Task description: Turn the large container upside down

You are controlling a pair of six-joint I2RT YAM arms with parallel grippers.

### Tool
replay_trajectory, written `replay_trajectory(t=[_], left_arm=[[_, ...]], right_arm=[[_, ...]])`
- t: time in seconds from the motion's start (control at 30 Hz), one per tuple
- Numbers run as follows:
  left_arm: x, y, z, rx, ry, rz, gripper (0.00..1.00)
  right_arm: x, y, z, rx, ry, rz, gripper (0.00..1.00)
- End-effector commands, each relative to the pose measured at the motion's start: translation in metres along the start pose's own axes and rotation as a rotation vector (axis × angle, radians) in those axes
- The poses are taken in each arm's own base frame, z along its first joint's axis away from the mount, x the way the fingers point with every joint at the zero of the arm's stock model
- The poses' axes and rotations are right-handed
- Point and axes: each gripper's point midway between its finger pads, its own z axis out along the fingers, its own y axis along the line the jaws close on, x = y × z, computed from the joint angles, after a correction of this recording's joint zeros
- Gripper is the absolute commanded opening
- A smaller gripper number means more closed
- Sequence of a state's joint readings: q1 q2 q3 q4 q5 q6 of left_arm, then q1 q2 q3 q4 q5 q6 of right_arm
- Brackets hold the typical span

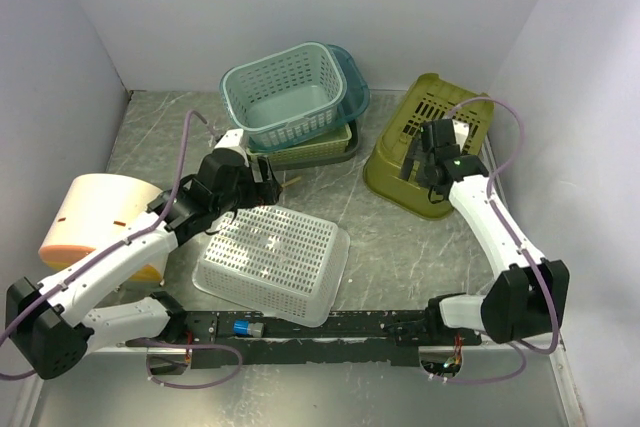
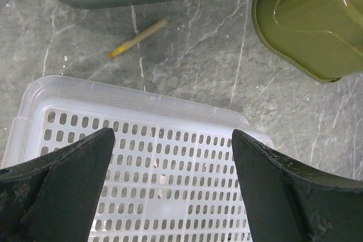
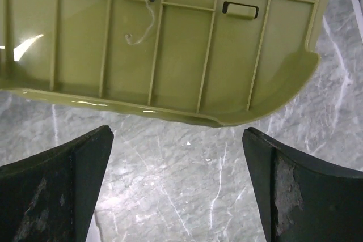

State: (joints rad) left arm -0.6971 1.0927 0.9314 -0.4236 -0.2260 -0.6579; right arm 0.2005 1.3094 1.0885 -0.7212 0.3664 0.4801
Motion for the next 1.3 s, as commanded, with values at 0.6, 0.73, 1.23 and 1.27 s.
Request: replay_trajectory(t=[0.6, 0.73, 1.23, 1.27], left_arm=[[-0.008, 0.003, 0.007, -0.030, -0.022, 0.024, 0.96], [-0.006, 0.003, 0.005, -0.019, -0.026, 0.018, 0.96], [-0.002, -0.003, 0.008, 0.023, -0.012, 0.053, 0.96], [-0.002, -0.004, 0.009, 0.027, -0.012, 0.056, 0.96]], right_arm=[[-0.045, 0.212, -0.023, -0.579, -0.198, -0.026, 1.00], [-0.049, 0.217, -0.011, -0.551, -0.208, -0.027, 1.00], [-0.026, 0.036, -0.011, 0.080, -0.241, 0.109, 1.00], [-0.026, 0.034, -0.017, 0.062, -0.247, 0.118, 1.00]])
